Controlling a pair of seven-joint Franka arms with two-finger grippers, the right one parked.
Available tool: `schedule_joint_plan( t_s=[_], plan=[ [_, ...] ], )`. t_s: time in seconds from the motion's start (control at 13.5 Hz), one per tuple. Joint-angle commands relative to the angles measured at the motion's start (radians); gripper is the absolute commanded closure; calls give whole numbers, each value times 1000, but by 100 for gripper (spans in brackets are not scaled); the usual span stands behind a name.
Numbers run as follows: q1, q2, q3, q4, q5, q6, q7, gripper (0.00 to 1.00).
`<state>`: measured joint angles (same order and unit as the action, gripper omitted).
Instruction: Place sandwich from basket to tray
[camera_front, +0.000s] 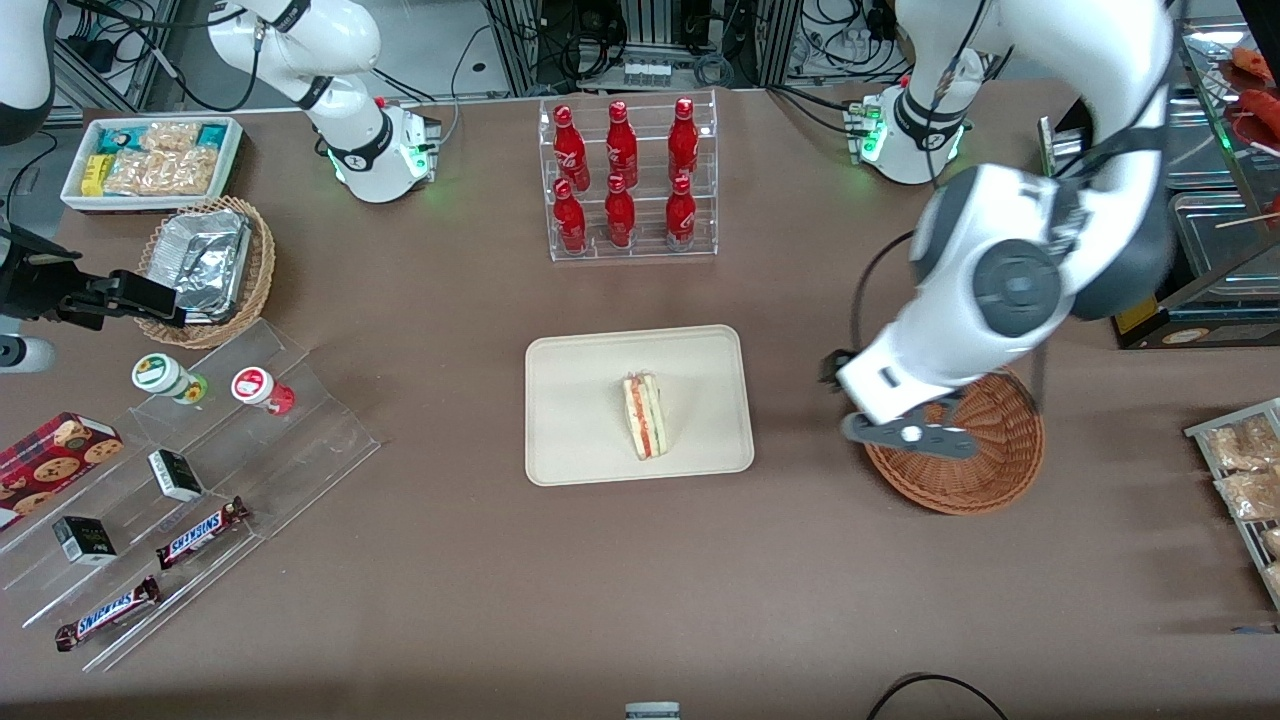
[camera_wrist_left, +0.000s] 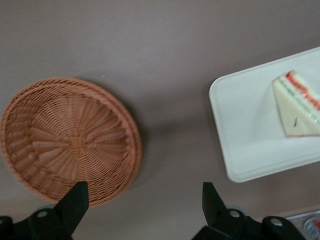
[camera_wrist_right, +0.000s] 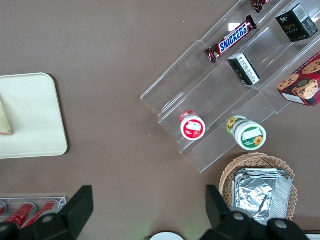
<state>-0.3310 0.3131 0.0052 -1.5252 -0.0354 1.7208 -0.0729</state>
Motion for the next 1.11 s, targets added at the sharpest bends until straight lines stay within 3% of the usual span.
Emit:
schedule_joint_plan(
  t_s=[0.0,0.52,0.81,1.03],
  plan=[
    [50,-115,-11,-102,-6,-30,62,0],
    [119,-313,-17,-243,0,-105,88,0],
    [274,-353,-151,-251,12,-161,102,0],
    [296,-380,-145,-230,14,-228,104,0]
  ],
)
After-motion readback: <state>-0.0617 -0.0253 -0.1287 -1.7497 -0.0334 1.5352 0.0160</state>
